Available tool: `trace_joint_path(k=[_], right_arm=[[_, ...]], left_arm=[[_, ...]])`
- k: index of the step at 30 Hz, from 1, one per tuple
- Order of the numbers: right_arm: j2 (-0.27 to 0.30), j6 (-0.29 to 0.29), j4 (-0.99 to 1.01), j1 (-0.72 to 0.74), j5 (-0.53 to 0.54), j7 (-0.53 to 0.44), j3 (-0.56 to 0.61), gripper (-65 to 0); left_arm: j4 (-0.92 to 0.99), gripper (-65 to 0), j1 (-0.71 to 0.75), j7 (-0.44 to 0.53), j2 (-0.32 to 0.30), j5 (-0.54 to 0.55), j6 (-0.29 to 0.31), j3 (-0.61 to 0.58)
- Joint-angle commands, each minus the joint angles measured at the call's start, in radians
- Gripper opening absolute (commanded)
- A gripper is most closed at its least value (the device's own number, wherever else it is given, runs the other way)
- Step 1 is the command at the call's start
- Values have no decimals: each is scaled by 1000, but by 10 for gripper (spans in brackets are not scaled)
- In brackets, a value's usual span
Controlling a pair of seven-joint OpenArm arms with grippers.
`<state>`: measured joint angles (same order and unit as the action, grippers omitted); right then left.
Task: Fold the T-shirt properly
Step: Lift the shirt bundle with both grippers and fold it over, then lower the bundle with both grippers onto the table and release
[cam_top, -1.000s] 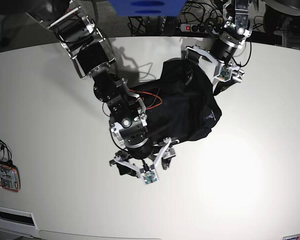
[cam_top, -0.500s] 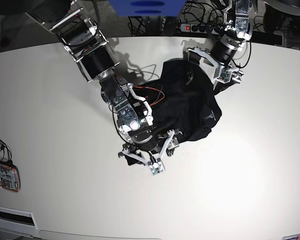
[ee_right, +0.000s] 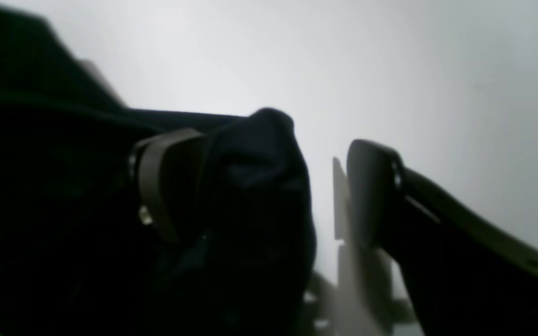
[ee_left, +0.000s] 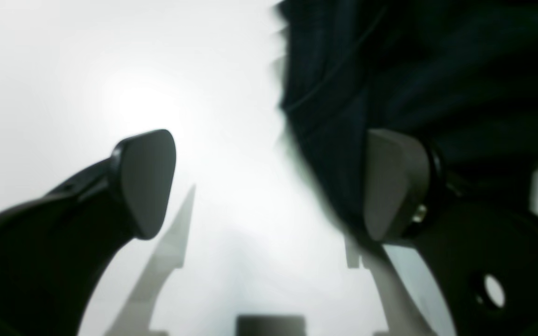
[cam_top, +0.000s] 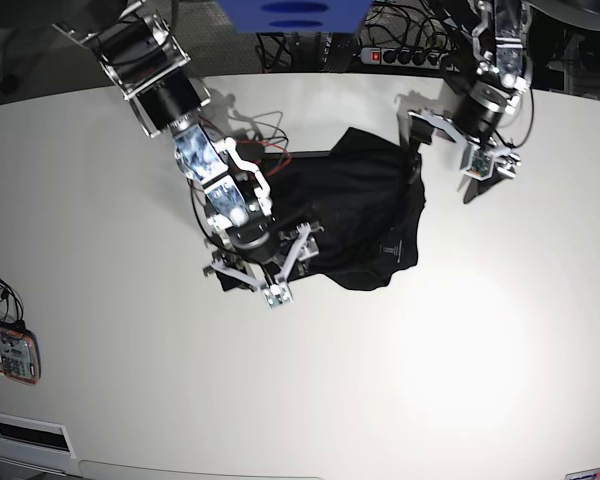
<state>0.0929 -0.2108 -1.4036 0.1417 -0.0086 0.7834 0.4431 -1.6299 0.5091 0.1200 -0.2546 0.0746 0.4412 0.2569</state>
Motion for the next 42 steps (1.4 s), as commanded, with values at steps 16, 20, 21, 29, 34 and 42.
trace_joint_path(k=[16,20,21,29,34,42], right_arm=[[78,4,-299,-219,-6,31,-11,-184],[78,3,-297,-218,-6,31,-11,-184],[78,3,-299,-218,-6,31,-13,-184],[77,3,-299,-218,-4,31,-42,-184],[77,3,-296,-216,-4,31,-45,-184],[77,3,-299,-182,-4,31,-45,-184]], left_arm=[[33,-70,-149,-87,4,-129,1,22],[-62,-70,-116,-87,36,-123,1,6],[-105,-70,-93,-87,50,-123,1,9],[-401,-70,148,-85,87,-121,1,9],[-378,-70,285,-30,93,-115,0,-66],[-40,-70,156,13,87,-54,0,-155]])
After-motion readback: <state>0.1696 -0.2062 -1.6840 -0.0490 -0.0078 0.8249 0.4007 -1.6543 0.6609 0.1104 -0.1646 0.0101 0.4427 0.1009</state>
